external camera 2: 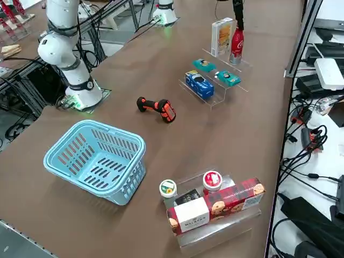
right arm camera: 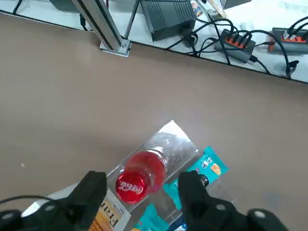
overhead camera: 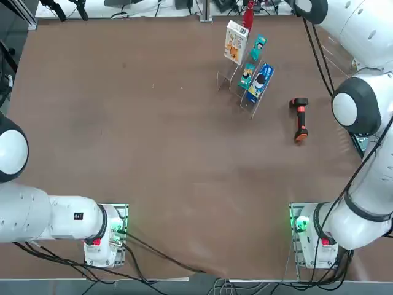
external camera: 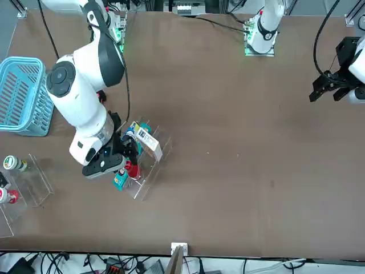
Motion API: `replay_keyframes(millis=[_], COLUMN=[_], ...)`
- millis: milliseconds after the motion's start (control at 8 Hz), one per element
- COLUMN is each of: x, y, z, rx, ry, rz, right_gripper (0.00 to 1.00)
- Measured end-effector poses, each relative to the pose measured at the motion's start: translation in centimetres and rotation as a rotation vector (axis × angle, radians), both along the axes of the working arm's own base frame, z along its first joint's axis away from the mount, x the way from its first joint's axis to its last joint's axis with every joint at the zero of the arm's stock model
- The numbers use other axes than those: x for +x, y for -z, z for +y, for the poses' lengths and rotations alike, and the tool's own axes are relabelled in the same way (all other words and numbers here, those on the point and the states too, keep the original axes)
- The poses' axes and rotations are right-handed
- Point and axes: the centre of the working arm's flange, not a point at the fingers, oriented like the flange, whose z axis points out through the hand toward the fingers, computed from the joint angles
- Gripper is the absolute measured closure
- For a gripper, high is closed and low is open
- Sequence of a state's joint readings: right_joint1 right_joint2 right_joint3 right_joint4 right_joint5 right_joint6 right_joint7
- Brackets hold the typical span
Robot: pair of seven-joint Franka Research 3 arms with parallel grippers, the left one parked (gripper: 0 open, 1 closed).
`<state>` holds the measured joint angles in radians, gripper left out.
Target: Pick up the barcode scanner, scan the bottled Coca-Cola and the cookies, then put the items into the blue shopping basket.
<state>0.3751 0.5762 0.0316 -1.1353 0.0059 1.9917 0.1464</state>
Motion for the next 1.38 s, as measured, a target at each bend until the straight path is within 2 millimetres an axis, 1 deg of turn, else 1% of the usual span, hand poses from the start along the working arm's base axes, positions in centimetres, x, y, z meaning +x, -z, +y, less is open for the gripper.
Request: replay_keyframes(millis=[375, 625, 750, 875, 1250, 1375], x=[0.05, 0.11, 0.15, 0.25, 0.29, 0.32], y=[0.89, 1.07, 1.07, 0.94, 0.92, 0.89], z=[1.06, 1.12, 1.04, 0.85, 0.75, 0.39], rx=[0.003, -0.001, -0.006, -0.012, -0.013, -0.018], ry=[-0.015, -0.024, -0.035, -0.040, -0.040, -0.035], rz=[-0.010, -0.013, -0.016, -0.022, -0.022, -0.010], right_gripper=[0.16, 0.33, 0.59, 0.66, 0.66, 0.66])
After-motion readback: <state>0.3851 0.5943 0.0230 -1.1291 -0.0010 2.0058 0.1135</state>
